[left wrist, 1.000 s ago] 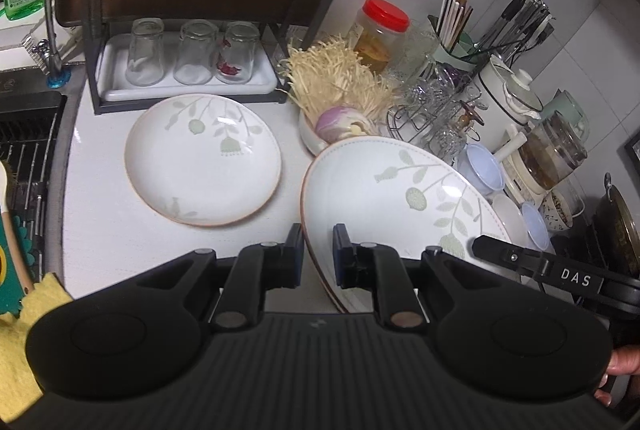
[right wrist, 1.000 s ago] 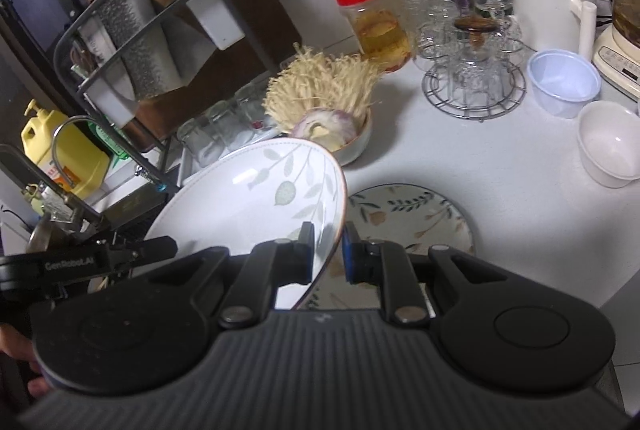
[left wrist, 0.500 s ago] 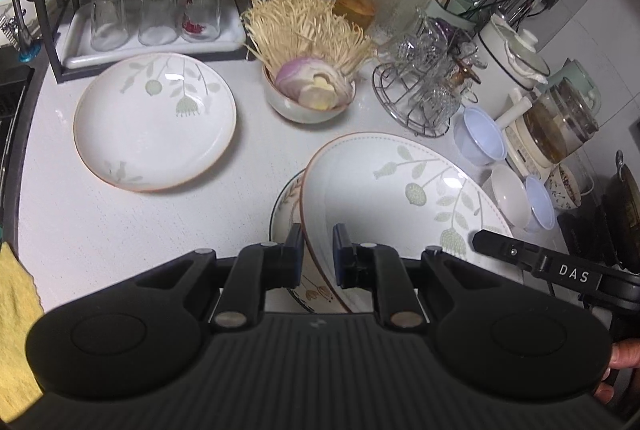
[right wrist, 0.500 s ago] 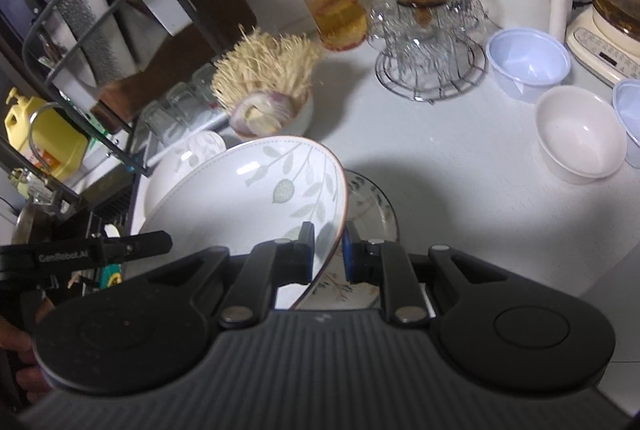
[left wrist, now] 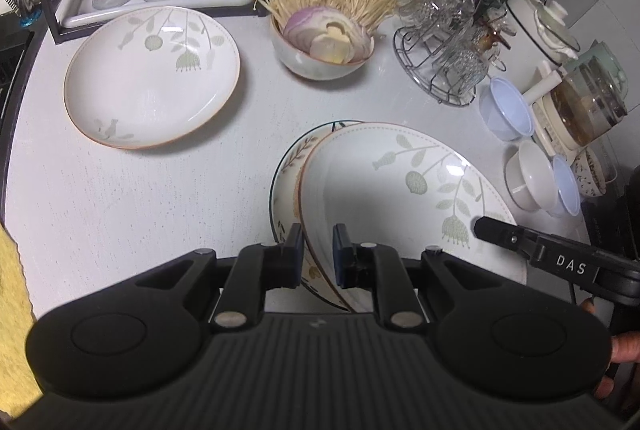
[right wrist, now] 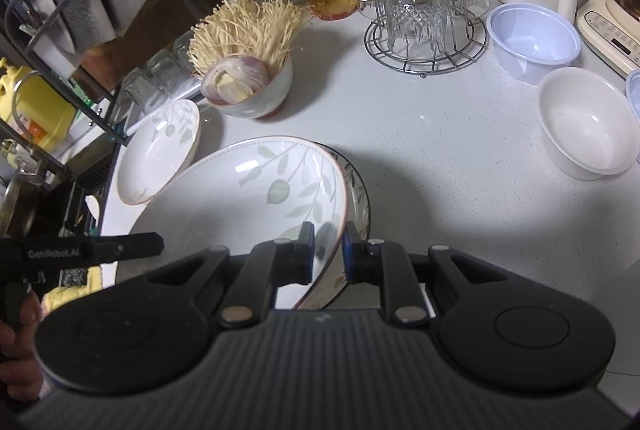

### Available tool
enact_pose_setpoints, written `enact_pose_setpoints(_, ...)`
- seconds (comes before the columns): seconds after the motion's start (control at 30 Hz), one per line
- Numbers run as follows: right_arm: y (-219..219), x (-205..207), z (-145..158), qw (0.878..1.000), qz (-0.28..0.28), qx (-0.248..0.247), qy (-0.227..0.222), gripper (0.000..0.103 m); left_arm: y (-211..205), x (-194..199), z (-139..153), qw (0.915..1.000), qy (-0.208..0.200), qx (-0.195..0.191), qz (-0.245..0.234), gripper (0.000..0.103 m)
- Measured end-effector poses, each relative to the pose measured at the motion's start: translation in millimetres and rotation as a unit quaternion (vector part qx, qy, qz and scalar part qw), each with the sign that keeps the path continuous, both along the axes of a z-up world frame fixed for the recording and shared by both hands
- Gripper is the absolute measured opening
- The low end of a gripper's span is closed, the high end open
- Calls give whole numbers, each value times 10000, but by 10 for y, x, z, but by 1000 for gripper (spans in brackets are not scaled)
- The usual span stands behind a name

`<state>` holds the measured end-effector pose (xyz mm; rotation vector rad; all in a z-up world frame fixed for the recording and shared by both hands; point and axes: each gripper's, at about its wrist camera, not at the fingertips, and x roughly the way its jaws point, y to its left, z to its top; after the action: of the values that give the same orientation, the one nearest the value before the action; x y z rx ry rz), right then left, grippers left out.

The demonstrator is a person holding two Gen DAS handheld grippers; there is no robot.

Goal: Organize plates and bowls
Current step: 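Lower the leaf-pattern plate onto the deer plate and open both grippers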

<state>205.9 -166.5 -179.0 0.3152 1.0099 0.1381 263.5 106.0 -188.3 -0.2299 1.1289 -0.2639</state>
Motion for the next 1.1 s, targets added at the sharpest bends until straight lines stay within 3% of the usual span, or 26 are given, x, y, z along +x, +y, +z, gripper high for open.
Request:
enact_pose_setpoints(0.23, 15, 28, -73, 9995, 2, -225, -203, 18, -55, 45, -127, 10000, 84, 2, 35, 17)
enact_pose_setpoints(0.77, 13, 81, -296, 9992, 147, -314, -223, 18, -210, 139, -253, 9986, 138, 499, 118, 17)
enact_pose_setpoints(1.1, 12, 130, -396, 9985, 186, -480, -184, 18, -263, 144, -400, 9980, 313, 535, 144, 18)
